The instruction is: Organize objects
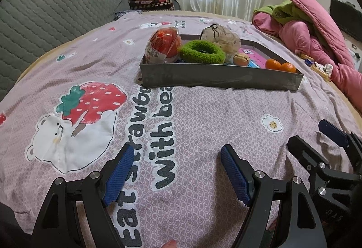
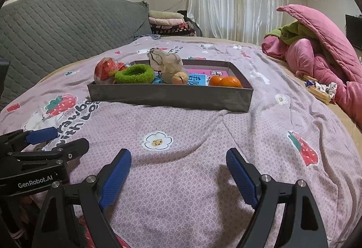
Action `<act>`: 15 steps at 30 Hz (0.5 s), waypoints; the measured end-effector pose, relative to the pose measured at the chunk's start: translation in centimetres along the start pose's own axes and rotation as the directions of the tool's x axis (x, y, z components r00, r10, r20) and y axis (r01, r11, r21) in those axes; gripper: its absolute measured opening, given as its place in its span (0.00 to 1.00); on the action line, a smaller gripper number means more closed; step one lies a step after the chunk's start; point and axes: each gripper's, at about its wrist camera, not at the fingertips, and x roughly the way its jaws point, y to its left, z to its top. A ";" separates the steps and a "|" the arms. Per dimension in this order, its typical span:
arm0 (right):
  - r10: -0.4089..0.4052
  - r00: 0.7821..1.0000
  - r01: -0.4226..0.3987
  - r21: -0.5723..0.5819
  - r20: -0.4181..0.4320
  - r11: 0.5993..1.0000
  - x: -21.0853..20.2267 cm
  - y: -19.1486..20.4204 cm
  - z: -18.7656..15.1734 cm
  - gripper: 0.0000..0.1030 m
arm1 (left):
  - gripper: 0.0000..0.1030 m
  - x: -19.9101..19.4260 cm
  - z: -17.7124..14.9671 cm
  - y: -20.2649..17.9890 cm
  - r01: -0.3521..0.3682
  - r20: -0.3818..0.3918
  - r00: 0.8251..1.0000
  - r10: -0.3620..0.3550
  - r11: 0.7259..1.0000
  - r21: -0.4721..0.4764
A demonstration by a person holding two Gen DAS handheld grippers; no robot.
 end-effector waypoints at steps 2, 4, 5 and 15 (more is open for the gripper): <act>0.002 1.000 -0.002 0.009 -0.005 1.000 0.1 -0.2 -0.1 0.83 | 0.78 0.0 0.0 0.0 -0.001 0.000 1.000 0.001 1.000 0.005; 0.002 1.000 -0.002 0.014 -0.014 1.000 0.2 -0.3 -0.1 0.83 | 0.78 -0.1 0.0 0.0 0.000 -0.001 1.000 0.000 1.000 0.003; 0.001 1.000 -0.001 0.014 -0.014 1.000 0.2 -0.3 -0.1 0.83 | 0.78 -0.1 0.0 0.0 -0.001 0.000 1.000 0.001 1.000 0.003; 0.003 1.000 -0.003 -0.001 -0.013 1.000 0.1 0.0 -0.1 0.83 | 0.78 -0.1 0.0 -0.2 -0.004 -0.004 1.000 0.004 1.000 0.010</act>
